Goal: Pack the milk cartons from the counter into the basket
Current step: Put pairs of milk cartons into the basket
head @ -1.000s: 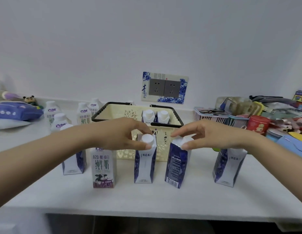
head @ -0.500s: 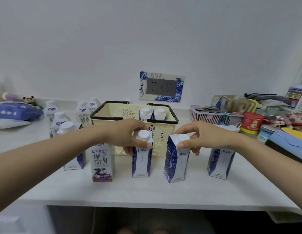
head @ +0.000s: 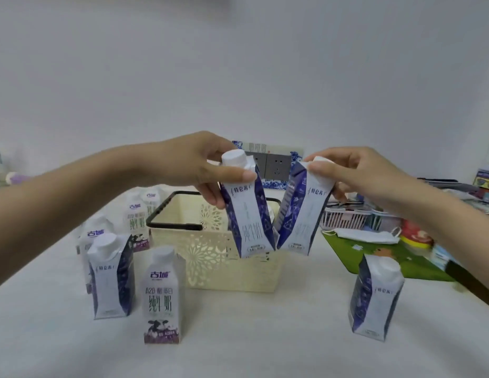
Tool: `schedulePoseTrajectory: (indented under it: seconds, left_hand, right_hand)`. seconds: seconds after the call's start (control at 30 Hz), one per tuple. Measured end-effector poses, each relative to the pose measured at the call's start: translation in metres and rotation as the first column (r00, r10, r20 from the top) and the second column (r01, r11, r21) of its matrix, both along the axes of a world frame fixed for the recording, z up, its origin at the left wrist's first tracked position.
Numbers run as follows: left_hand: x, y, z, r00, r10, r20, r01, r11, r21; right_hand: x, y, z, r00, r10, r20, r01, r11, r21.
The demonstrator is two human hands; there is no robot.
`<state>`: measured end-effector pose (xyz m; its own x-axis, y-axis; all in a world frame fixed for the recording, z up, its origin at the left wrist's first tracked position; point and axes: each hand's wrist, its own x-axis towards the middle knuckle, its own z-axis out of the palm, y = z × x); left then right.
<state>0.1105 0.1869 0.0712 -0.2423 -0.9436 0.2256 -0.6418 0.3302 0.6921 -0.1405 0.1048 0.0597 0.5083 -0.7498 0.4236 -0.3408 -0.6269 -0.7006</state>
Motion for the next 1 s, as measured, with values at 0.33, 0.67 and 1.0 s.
schedulePoseTrajectory:
  seconds: [0.33,0.67,1.0]
  left_hand:
    - [0.027,-0.066,0.028,0.989,0.1,0.109,-0.099,0.995,-0.014]
    - [0.033,-0.113,-0.048,0.983,0.085,0.164,-0.111,0.981,0.159]
    - [0.028,-0.128,-0.084,0.972,0.136,0.19,-0.162,0.979,0.125]
  right_hand:
    - [0.06,-0.048,0.023,0.998,0.015,-0.061,-0.019,0.997,-0.069]
    - [0.079,-0.087,-0.048,0.976,0.047,-0.213,-0.029,0.996,0.085]
    - [0.08,-0.098,-0.08,0.926,-0.083,-0.368,0.04,0.992,-0.123]
